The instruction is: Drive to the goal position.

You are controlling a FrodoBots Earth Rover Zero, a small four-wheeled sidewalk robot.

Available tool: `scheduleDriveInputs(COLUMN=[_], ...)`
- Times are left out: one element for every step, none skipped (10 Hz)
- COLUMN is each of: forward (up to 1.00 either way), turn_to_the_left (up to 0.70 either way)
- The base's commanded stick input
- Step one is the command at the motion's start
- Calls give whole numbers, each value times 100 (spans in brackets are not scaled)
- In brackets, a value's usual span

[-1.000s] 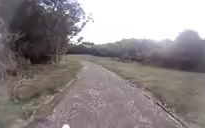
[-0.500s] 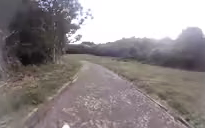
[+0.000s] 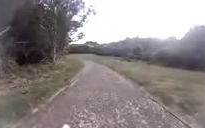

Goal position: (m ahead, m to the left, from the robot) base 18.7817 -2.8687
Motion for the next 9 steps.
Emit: scheduleDriveInputs(forward=[100,100,100,100,100,100,100,100,100], turn_to_the_left=[6,6,12,20,19,10,3,2,2])
